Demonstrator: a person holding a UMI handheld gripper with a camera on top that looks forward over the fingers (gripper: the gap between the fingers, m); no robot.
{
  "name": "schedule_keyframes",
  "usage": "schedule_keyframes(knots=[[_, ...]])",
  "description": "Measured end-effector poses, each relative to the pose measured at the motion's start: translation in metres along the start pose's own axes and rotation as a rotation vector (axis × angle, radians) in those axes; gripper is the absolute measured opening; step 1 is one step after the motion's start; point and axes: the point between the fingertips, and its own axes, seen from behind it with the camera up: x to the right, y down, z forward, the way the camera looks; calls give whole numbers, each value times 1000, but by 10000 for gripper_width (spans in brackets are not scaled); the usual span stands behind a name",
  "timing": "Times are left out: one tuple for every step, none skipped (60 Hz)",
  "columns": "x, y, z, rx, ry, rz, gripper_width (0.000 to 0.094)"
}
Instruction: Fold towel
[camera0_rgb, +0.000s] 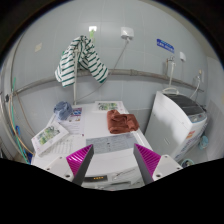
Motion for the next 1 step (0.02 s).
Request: schedule_keyframes(knots=[[-1,1,-3,0,-5,-1,842]])
